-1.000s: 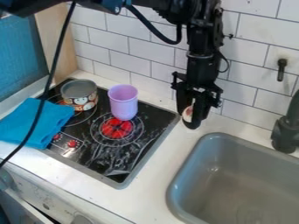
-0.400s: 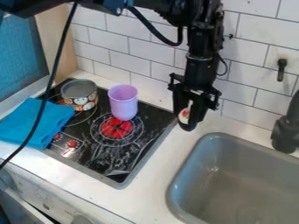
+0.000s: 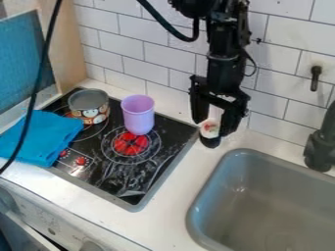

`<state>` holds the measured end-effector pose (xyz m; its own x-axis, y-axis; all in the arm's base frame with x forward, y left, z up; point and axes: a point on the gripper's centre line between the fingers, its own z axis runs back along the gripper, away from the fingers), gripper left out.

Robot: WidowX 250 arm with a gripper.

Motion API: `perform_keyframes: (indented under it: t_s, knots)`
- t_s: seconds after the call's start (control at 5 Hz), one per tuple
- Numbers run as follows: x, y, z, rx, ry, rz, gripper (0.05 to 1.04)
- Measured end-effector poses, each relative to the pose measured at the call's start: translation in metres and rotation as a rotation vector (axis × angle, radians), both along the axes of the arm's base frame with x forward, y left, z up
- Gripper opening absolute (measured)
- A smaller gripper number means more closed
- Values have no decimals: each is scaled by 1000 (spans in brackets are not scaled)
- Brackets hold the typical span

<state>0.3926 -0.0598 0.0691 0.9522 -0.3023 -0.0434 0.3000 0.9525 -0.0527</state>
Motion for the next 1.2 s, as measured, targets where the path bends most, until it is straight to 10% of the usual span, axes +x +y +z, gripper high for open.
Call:
perform_keyframes:
  t_s: [0.2,0.8,1.2]
  knots:
    - [-12,3,10,6,-18,22,1006]
    - [-143,40,47,86,117,79,1003]
    - [-178,119,60,100,36,243,1003]
